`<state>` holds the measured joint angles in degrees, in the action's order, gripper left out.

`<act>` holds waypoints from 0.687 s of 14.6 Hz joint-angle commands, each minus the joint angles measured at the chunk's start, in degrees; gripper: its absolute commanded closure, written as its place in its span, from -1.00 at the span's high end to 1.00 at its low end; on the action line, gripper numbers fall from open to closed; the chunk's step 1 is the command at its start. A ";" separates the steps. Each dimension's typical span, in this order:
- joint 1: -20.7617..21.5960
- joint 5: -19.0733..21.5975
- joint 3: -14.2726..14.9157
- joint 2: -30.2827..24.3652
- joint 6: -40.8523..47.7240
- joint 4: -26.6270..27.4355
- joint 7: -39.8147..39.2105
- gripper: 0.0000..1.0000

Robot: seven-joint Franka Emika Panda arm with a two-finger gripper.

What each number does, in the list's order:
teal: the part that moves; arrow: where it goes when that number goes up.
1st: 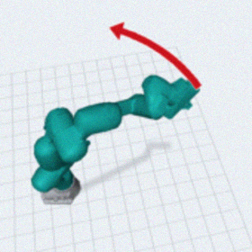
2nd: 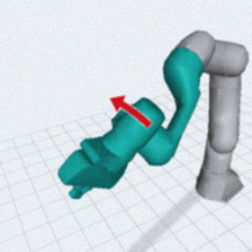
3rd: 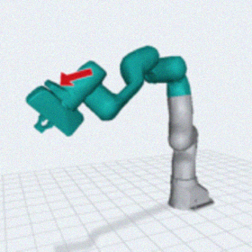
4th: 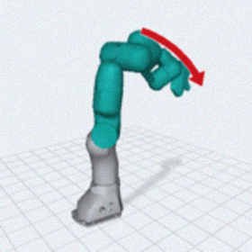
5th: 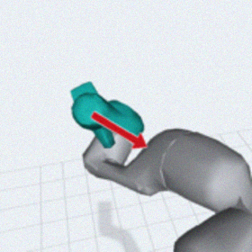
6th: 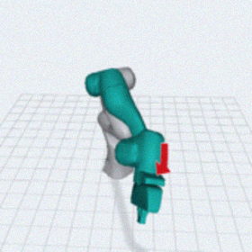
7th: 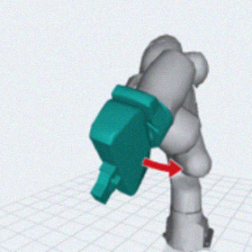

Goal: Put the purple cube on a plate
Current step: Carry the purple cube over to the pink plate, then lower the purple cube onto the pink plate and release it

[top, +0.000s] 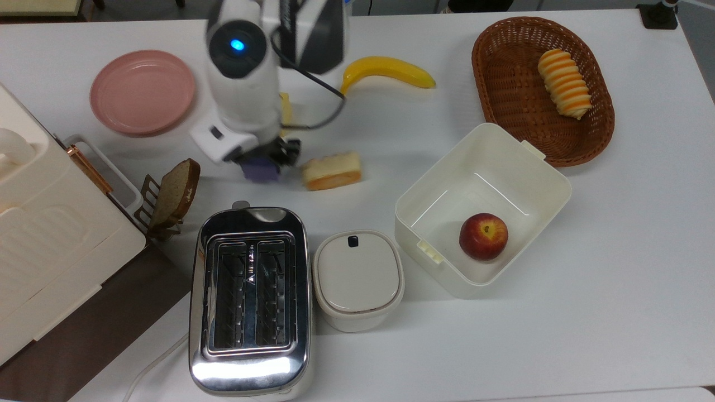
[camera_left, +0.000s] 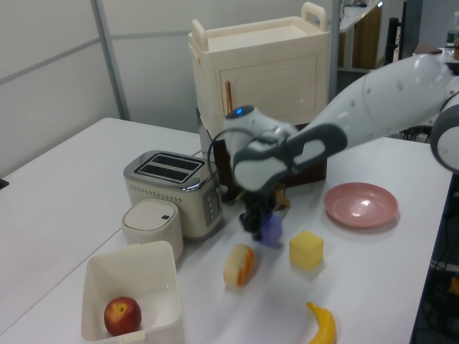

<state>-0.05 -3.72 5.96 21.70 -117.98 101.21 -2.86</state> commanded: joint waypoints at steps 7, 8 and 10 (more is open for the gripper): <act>-6.80 -0.32 13.10 -4.22 11.02 2.06 -23.04 0.05; -7.33 -0.32 14.33 -3.69 11.02 2.32 -25.07 0.07; -10.04 -0.76 15.49 -3.60 10.93 3.73 -29.90 0.12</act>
<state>-8.21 -3.73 19.94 18.43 -106.57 102.93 -27.23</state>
